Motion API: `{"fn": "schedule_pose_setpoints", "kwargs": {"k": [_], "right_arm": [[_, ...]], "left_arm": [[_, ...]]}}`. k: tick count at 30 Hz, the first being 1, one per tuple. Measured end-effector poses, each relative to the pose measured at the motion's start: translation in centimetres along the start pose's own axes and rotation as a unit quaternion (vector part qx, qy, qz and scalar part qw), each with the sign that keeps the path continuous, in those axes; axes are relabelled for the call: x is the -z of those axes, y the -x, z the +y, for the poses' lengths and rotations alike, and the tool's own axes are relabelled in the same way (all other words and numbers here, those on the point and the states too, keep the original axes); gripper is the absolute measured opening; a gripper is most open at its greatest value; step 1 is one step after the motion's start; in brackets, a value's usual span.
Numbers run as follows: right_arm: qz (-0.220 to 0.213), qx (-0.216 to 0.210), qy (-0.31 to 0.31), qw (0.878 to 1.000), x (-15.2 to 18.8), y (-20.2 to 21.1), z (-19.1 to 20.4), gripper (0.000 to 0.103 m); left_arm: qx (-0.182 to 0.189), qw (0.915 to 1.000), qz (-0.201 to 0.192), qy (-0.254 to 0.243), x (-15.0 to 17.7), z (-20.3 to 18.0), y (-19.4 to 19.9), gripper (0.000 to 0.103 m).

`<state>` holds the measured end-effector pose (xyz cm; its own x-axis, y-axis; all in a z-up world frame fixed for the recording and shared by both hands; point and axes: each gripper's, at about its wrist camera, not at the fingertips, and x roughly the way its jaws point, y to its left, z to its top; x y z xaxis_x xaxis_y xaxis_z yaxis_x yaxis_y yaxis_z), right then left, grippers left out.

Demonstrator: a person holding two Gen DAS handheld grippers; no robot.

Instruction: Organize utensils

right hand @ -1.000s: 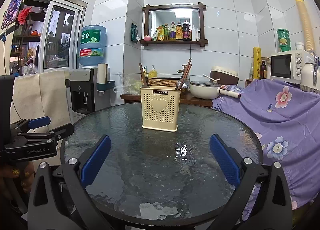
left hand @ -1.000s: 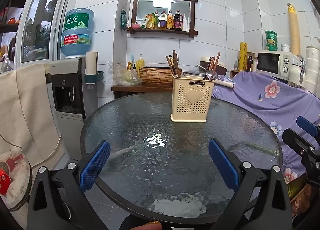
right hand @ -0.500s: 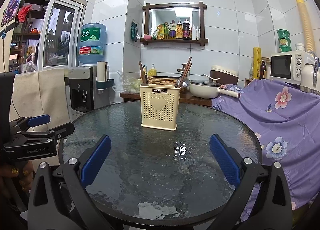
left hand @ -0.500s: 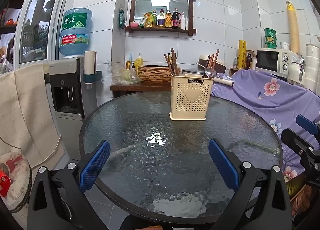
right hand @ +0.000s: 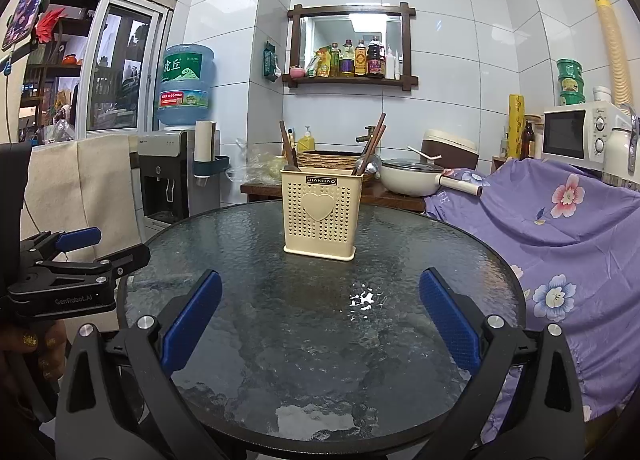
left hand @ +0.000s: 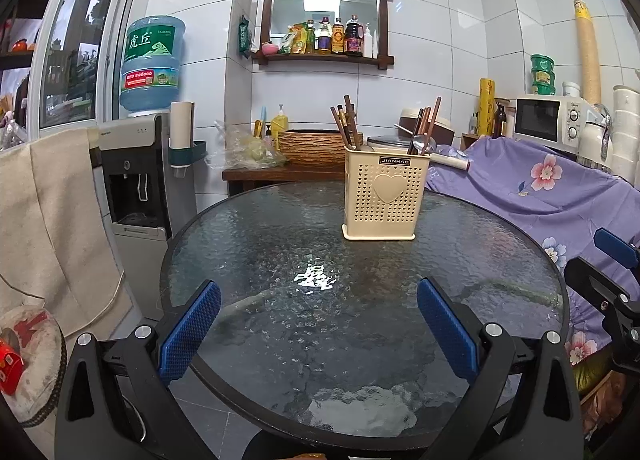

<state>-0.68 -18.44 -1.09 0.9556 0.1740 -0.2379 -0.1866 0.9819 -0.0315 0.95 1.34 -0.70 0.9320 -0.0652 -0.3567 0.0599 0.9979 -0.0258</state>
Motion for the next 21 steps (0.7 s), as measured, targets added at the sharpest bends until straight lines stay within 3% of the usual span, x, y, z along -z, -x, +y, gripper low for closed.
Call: {"fn": "schedule_pose_setpoints", "kwargs": {"k": [21], "right_arm": [[0.000, 0.000, 0.000, 1.000, -0.03, -0.08, -0.09, 0.097]], "left_arm": [[0.001, 1.0000, 0.000, -0.002, 0.01, -0.22, 0.03, 0.097]]}}
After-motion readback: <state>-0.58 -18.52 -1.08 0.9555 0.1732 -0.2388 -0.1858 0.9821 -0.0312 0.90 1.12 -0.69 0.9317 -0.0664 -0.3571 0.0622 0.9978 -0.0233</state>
